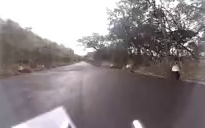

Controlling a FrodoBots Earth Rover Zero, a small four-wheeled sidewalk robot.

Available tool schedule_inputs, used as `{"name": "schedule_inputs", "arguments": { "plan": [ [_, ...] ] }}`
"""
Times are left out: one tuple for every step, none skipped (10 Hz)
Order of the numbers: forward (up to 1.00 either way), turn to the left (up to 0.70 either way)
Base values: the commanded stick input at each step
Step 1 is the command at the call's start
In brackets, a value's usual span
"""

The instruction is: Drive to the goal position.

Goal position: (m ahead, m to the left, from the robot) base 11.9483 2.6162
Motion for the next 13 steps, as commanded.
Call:
{"name": "schedule_inputs", "arguments": {
  "plan": [
    [1.00,0.00],
    [1.00,0.00],
    [1.00,0.00],
    [1.00,0.00],
    [1.00,0.00],
    [1.00,0.00],
    [1.00,0.00],
    [1.00,0.00],
    [1.00,0.00],
    [1.00,0.00],
    [1.00,0.00],
    [1.00,0.00],
    [1.00,0.00]
  ]
}}
